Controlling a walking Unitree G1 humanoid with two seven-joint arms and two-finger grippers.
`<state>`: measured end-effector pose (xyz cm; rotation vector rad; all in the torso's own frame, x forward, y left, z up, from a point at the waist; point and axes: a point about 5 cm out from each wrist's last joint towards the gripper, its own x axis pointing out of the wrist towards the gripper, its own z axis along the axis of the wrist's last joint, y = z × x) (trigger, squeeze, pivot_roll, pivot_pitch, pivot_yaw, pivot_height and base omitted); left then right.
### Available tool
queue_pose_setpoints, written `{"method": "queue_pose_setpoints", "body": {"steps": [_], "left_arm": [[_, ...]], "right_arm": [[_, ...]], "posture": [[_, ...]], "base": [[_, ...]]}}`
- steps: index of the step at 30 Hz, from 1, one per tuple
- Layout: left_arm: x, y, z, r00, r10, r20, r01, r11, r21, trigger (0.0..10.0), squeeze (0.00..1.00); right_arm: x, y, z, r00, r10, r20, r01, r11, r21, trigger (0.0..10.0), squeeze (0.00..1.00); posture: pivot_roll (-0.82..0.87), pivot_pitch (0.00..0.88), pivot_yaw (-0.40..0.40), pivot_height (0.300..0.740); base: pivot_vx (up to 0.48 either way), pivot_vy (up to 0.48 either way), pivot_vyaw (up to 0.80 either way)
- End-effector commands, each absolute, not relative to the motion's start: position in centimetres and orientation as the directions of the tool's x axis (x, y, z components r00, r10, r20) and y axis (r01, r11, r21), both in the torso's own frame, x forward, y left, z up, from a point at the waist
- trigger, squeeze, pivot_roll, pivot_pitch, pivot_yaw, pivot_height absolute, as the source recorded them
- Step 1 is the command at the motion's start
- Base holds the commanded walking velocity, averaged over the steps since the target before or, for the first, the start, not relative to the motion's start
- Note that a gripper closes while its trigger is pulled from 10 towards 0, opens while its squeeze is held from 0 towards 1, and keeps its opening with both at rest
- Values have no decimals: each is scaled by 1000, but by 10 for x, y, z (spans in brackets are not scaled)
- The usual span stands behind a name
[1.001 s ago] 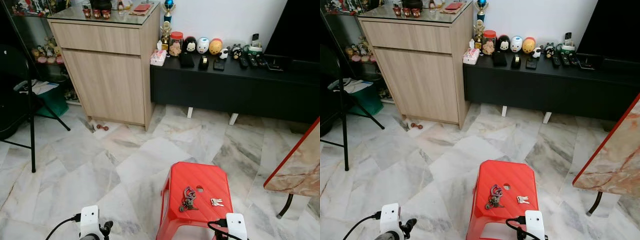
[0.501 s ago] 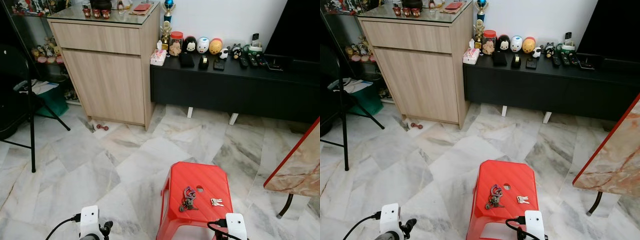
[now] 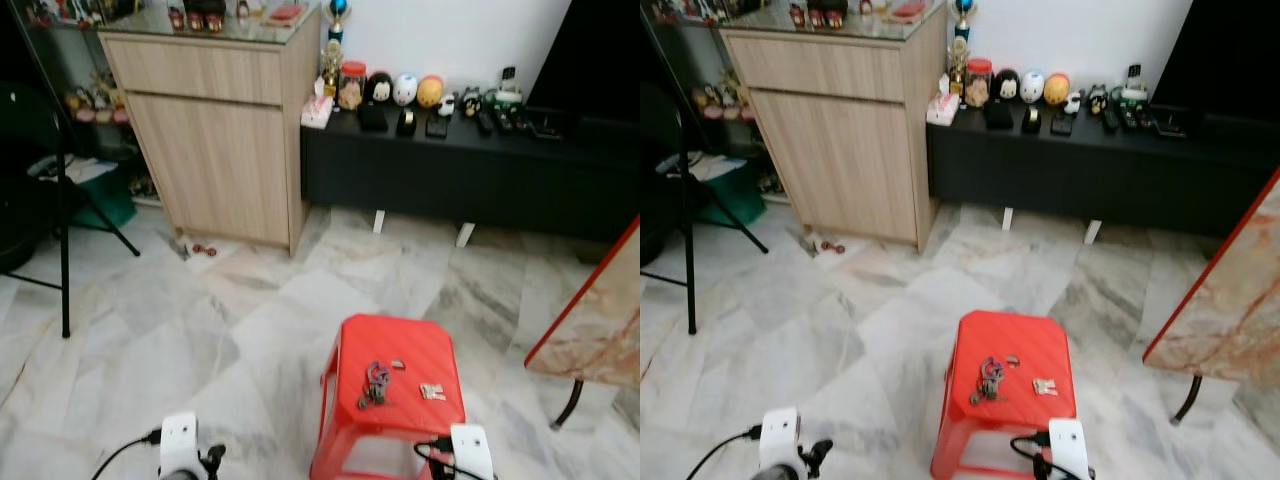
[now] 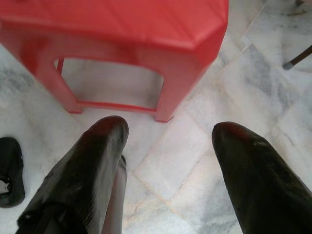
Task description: Hang keys on a hook
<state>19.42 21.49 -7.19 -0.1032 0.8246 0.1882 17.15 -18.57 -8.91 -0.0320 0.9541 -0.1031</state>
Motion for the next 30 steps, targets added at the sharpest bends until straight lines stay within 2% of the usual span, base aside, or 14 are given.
{"method": "queue_pose_setpoints", "body": {"steps": [1, 20, 30], "left_arm": [[188, 215, -76, 637, 124, -761, -205, 979, -12, 10000, 0], [186, 212, -77, 629, 107, -770, -201, 979, -28, 10000, 0], [186, 213, -78, 625, 109, -773, -197, 980, -21, 10000, 0]], "right_arm": [[171, -187, -89, 575, -105, -811, 78, 994, -74, 10000, 0], [172, -187, -89, 583, -102, -806, 77, 995, -69, 10000, 0], [172, -186, -88, 586, -98, -804, 74, 995, -68, 10000, 0]], "posture": [[56, 0, -64, 654], [62, 0, -70, 654], [61, 0, -68, 654]], "base": [[0, 0, 0], [0, 0, 0], [336, 0, 0]]}}
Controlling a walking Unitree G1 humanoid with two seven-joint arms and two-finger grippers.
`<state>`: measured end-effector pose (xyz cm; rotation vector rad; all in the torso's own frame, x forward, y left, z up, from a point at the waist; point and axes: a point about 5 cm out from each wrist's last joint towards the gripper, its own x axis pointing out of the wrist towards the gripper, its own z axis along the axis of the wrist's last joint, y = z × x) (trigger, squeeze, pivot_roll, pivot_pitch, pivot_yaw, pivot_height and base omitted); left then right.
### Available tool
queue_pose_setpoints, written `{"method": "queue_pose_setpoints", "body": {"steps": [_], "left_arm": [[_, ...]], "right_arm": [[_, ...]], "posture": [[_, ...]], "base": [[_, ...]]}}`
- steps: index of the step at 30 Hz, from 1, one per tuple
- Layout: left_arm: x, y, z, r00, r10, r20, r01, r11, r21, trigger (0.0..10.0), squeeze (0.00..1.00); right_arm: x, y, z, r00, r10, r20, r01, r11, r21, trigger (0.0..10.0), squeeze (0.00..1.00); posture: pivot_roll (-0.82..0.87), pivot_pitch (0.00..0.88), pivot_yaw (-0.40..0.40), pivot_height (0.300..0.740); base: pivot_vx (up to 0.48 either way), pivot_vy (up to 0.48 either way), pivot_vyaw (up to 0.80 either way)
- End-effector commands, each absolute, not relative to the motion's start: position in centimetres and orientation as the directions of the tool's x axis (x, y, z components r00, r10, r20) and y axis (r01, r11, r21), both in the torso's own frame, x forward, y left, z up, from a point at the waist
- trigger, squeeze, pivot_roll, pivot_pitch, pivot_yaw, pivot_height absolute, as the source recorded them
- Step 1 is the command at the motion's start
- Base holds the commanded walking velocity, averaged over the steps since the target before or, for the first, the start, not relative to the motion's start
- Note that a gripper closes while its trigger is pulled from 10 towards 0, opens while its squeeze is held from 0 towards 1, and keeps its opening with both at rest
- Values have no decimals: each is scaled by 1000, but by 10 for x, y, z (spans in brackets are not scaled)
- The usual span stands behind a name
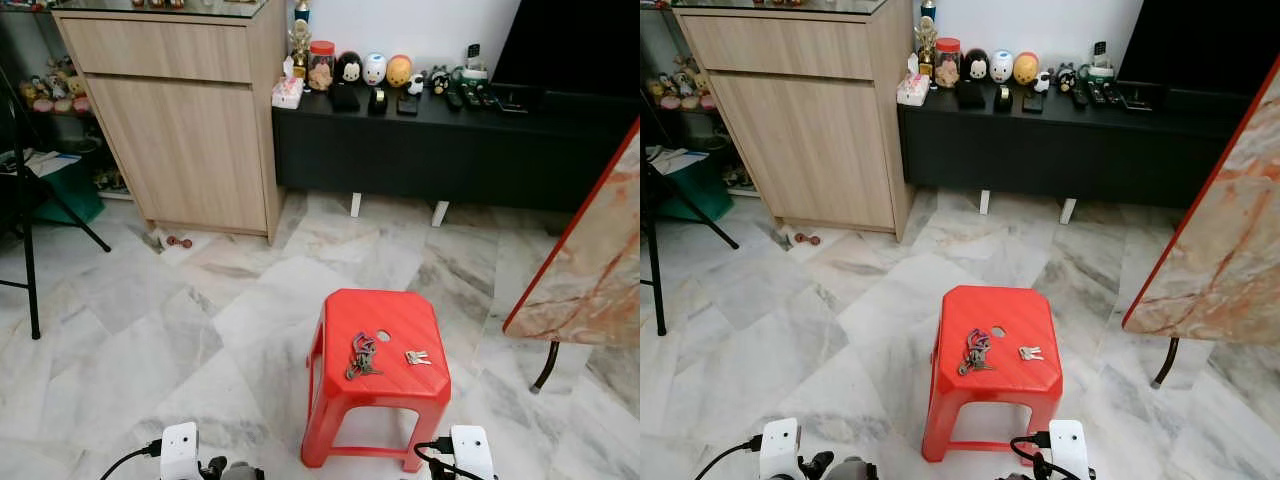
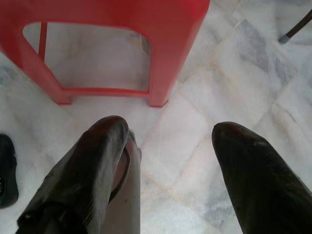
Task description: Hang keys on a hook
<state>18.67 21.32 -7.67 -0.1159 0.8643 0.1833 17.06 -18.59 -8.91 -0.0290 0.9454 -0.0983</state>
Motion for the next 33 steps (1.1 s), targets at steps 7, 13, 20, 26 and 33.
{"method": "queue_pose_setpoints", "body": {"steps": [7, 13, 20, 26, 33], "left_arm": [[186, 213, -77, 626, 111, -772, -197, 980, -19, 10000, 0], [186, 213, -77, 627, 112, -771, -195, 981, -16, 10000, 0], [187, 213, -77, 630, 116, -768, -195, 981, -12, 10000, 0], [187, 213, -77, 634, 116, -765, -200, 980, -18, 10000, 0], [187, 213, -77, 633, 116, -765, -201, 979, -18, 10000, 0]], "right_arm": [[174, -186, -87, 605, -87, -792, 33, 996, -84, 10000, 0], [173, -187, -88, 597, -98, -796, 65, 995, -73, 10000, 0], [173, -187, -88, 597, -104, -795, 75, 994, -74, 10000, 0], [173, -187, -87, 605, -112, -789, 81, 994, -79, 10000, 0], [173, -188, -87, 600, -119, -791, 88, 993, -82, 10000, 0]], "posture": [[63, 0, -69, 654], [63, 0, -69, 654], [62, 0, -69, 654], [63, 0, -71, 654], [63, 0, -70, 654]], "base": [[364, 0, 140], [364, 0, 200], [88, 0, 0], [0, 0, 0], [0, 0, 0]]}}
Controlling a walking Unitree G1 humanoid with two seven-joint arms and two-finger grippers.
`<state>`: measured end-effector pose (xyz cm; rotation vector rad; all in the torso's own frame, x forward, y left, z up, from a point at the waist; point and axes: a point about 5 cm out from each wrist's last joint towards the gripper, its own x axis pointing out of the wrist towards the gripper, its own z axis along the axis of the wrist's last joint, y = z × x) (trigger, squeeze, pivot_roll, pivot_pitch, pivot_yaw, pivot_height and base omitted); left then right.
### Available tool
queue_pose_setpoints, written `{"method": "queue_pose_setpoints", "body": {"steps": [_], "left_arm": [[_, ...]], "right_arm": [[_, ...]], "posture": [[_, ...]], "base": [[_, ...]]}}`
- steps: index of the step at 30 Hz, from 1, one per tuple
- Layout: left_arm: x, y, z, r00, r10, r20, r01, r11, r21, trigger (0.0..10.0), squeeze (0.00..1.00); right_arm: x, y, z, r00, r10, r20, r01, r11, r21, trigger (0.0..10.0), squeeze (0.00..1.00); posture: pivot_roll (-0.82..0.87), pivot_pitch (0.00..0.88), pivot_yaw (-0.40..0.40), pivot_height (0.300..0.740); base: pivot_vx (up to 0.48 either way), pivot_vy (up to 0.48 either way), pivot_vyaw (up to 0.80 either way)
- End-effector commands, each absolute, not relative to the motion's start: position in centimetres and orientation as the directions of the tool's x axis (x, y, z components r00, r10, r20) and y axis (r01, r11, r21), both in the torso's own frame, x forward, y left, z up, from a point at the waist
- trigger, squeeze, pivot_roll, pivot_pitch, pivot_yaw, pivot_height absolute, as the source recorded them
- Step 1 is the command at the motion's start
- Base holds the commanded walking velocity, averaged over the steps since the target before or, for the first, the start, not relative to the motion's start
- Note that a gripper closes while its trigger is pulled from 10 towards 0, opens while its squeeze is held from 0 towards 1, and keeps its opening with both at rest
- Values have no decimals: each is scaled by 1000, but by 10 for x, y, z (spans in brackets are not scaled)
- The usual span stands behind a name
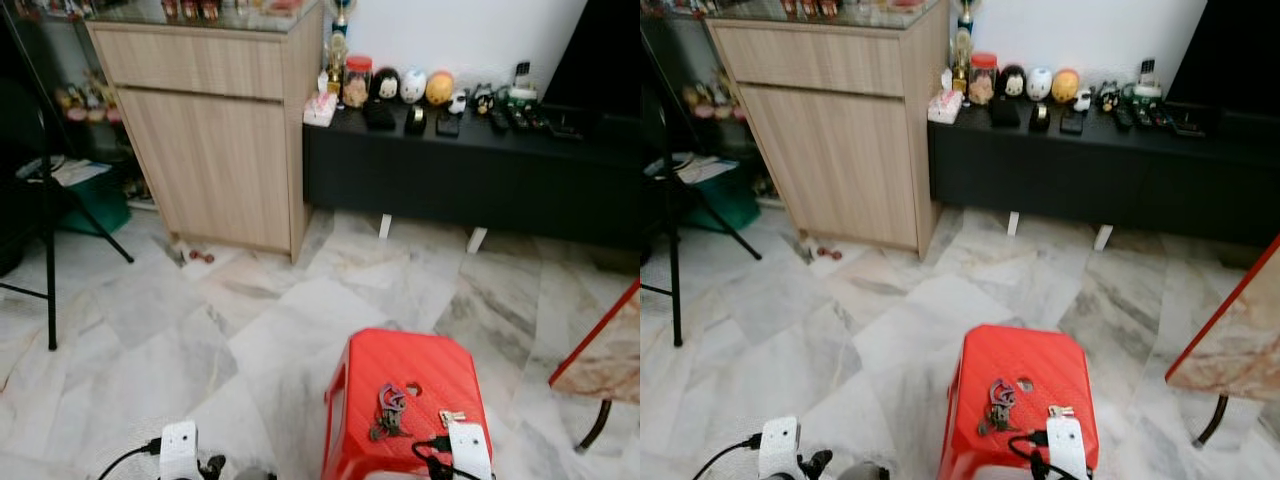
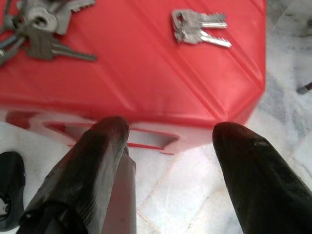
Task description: Hang keys on a hook
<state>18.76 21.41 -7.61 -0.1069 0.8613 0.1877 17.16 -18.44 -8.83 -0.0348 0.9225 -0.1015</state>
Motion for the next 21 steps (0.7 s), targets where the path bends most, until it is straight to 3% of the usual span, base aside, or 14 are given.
{"method": "queue_pose_setpoints", "body": {"steps": [1, 16, 19, 21], "left_arm": [[187, 213, -77, 633, 116, -766, -201, 979, -18, 10000, 0], [185, 213, -77, 631, 118, -767, -200, 980, -14, 10000, 0], [185, 213, -77, 632, 119, -766, -201, 979, -14, 10000, 0], [185, 214, -77, 633, 120, -765, -202, 979, -14, 10000, 0]], "right_arm": [[172, -188, -88, 598, -121, -792, 89, 992, -85, 10000, 0], [174, -189, -86, 625, -138, -769, 116, 990, -83, 10000, 0], [225, -182, -59, 725, -156, -671, 150, 986, -68, 10000, 0], [234, -184, -52, 747, -172, -642, 175, 983, -60, 10000, 0]], "posture": [[63, 0, -70, 654], [63, 0, -70, 628], [69, 3, -71, 628], [73, 4, -71, 628]], "base": [[0, 0, 0], [0, 0, 0], [0, 0, 0], [0, 0, 0]]}}
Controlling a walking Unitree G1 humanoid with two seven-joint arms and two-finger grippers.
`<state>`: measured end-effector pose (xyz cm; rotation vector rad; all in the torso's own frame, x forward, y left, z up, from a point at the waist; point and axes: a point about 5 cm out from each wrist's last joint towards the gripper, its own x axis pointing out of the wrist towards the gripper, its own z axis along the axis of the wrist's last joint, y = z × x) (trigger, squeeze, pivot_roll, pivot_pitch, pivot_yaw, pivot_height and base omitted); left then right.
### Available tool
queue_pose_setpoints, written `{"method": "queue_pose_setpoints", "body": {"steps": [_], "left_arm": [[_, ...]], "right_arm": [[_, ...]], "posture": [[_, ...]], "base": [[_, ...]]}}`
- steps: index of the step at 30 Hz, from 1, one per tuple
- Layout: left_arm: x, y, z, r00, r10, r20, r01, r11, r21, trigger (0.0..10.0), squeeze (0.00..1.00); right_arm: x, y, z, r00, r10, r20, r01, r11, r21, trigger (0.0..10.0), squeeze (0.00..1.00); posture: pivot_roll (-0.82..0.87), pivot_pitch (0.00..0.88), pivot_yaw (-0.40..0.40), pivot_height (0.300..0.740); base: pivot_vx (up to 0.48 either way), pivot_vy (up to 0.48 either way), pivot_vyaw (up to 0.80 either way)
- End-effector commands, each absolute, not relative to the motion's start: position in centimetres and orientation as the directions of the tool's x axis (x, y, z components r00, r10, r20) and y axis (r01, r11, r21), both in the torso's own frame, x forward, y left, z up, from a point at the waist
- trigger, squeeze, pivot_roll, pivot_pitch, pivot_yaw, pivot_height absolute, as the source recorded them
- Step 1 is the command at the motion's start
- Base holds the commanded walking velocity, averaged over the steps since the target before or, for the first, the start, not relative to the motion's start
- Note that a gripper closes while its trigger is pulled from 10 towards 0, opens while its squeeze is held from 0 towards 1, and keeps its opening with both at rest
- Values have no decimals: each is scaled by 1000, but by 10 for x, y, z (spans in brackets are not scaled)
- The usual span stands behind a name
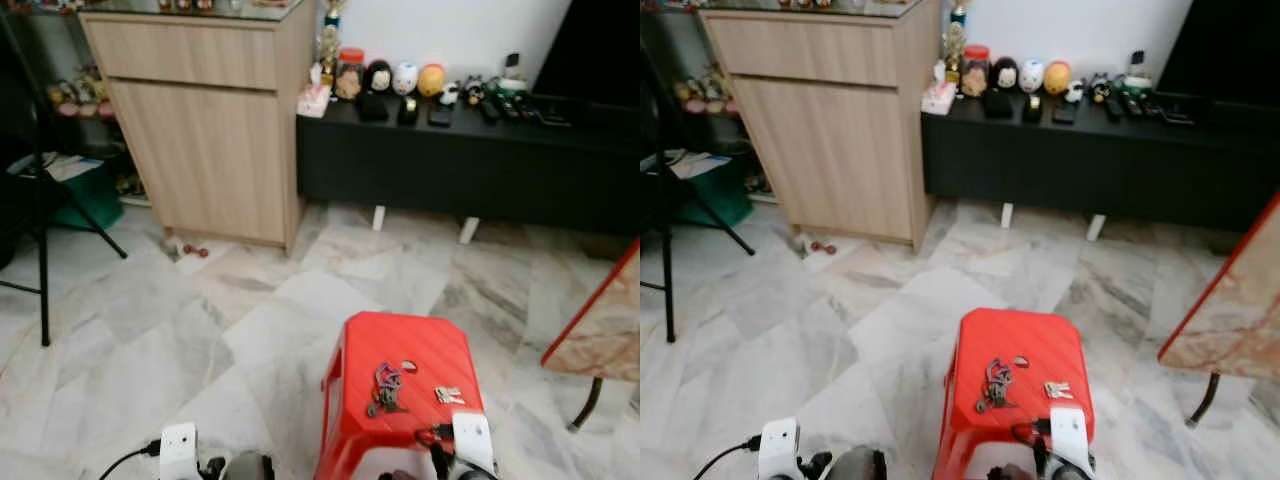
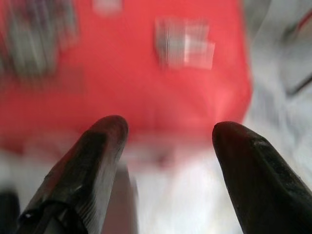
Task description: Hang keys on a hook
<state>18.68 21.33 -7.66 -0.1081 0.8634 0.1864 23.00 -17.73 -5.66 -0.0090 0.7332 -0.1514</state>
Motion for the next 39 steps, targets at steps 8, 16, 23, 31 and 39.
{"method": "queue_pose_setpoints", "body": {"steps": [8, 16, 23, 31, 39], "left_arm": [[185, 215, -77, 634, 125, -763, -206, 979, -10, 10000, 0], [184, 214, -77, 636, 124, -762, -208, 978, -15, 10000, 0], [184, 215, -78, 634, 124, -763, -216, 976, -22, 10000, 0], [184, 215, -78, 630, 118, -768, -193, 981, -8, 10000, 0], [186, 213, -77, 633, 112, -766, -190, 982, -13, 10000, 0]], "right_arm": [[258, -209, -29, 790, -299, -535, 327, 944, -45, 10000, 0], [269, -213, -21, 787, -291, -543, 342, 940, -8, 10000, 0], [271, -205, -21, 796, -245, -553, 292, 957, -4, 10000, 0], [268, -198, -26, 793, -220, -568, 278, 960, 17, 10000, 0], [269, -194, -25, 796, -208, -568, 271, 962, 28, 10000, 0]], "posture": [[70, 8, -68, 628], [76, 15, -67, 628], [81, 20, -68, 628], [82, 15, -71, 628], [80, 14, -74, 628]], "base": [[0, 0, 0], [0, 0, 0], [0, 0, 0], [66, 0, 0], [314, 0, 0]]}}
